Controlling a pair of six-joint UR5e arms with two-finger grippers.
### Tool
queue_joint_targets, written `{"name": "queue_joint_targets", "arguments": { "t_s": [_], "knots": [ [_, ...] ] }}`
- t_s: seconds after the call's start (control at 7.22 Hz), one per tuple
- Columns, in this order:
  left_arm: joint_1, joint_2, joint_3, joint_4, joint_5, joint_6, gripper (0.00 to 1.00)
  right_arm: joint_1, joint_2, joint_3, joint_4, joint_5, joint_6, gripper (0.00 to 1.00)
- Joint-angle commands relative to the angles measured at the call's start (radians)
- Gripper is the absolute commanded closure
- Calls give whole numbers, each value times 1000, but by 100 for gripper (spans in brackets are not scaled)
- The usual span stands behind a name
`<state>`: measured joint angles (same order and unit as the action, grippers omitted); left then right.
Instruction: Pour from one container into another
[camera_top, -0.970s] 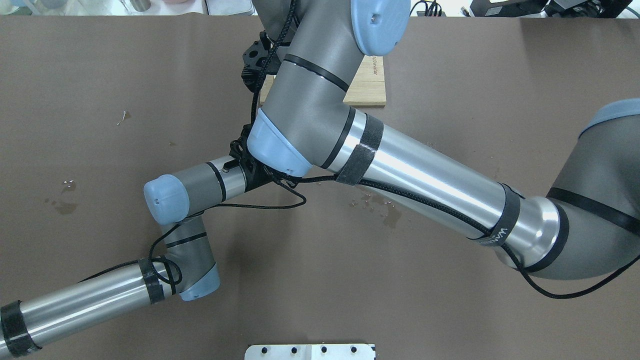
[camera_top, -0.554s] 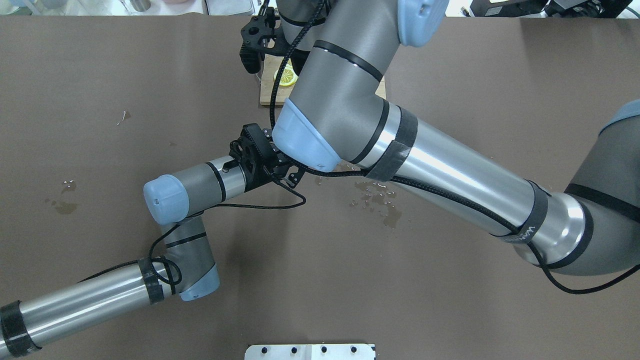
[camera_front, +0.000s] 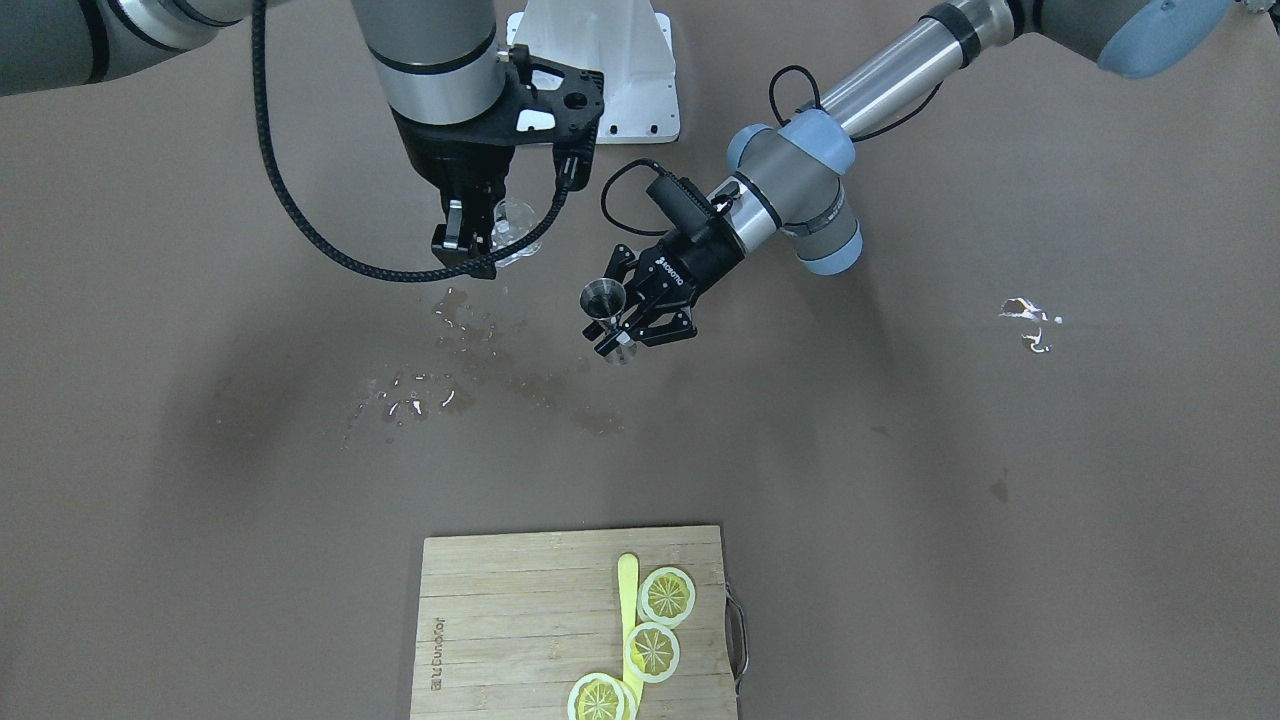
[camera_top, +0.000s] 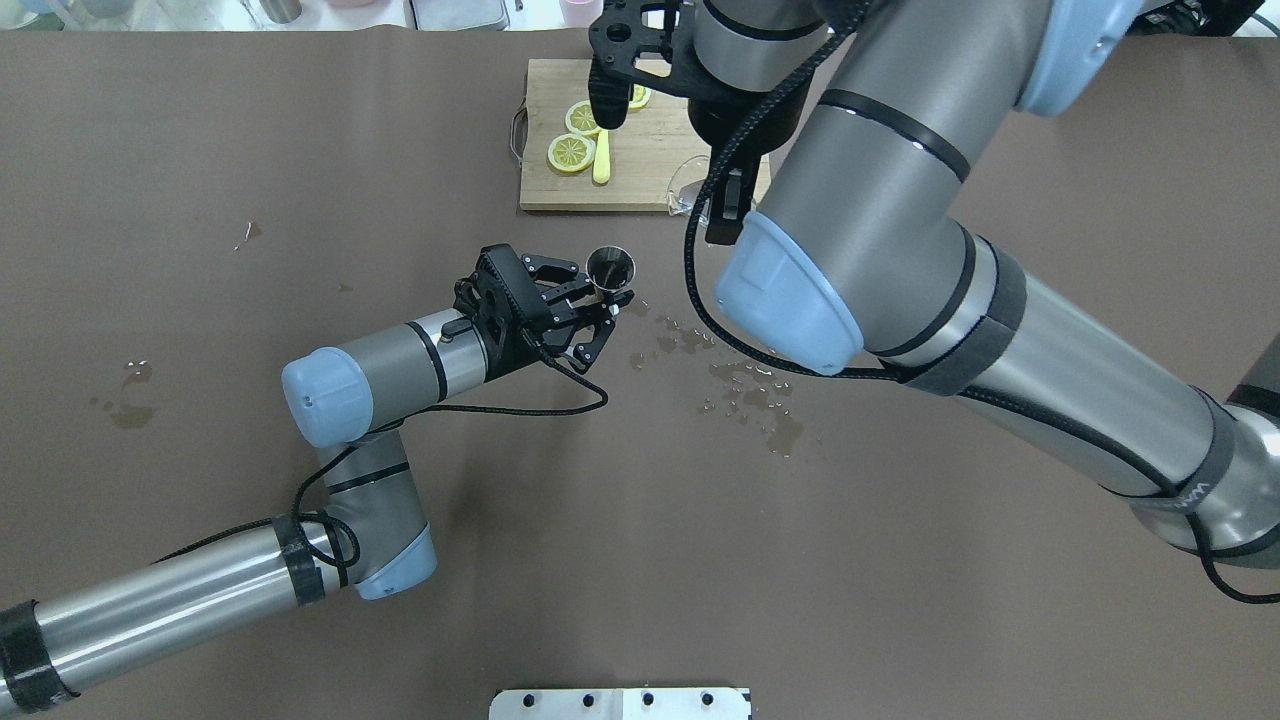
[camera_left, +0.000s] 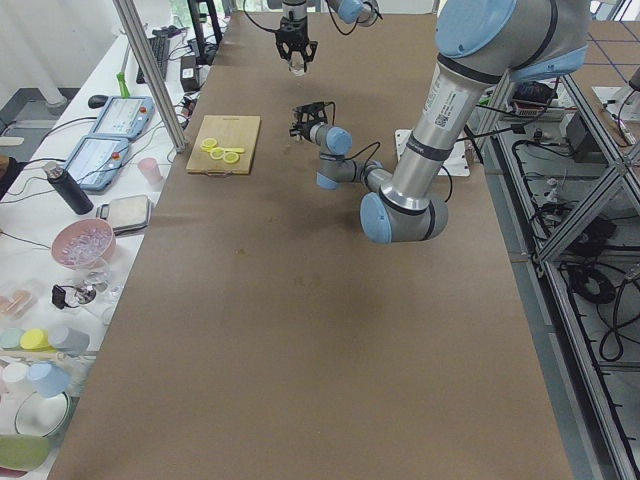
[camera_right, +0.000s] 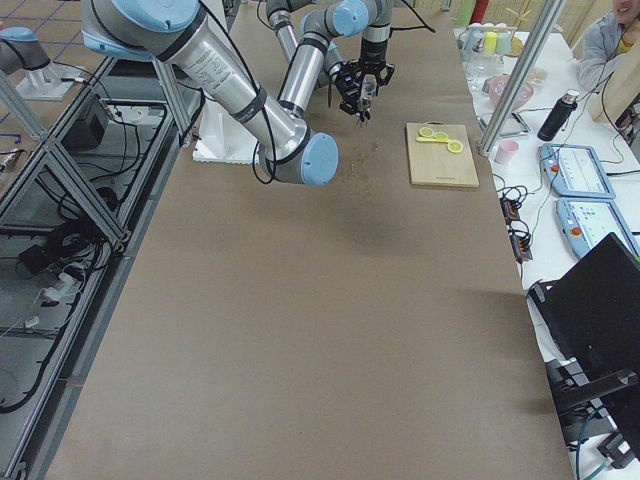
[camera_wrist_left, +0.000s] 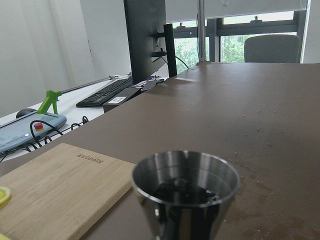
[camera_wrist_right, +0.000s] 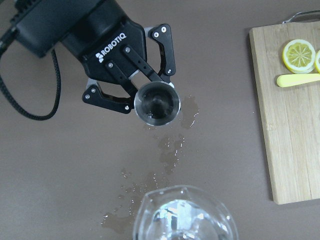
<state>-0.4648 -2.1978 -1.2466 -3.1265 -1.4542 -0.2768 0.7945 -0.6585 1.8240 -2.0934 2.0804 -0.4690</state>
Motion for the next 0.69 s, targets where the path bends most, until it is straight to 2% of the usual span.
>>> {"name": "queue_joint_targets", "arguments": {
  "t_s": [0.0,0.55],
  "knots": [
    [0,3,-10,-4,0,1,100,29,-140,118,108,12,-2,100],
    [-15,16,-11,-6,0,2,100,81,-288,120,431,12,18,100]
  ]
}}
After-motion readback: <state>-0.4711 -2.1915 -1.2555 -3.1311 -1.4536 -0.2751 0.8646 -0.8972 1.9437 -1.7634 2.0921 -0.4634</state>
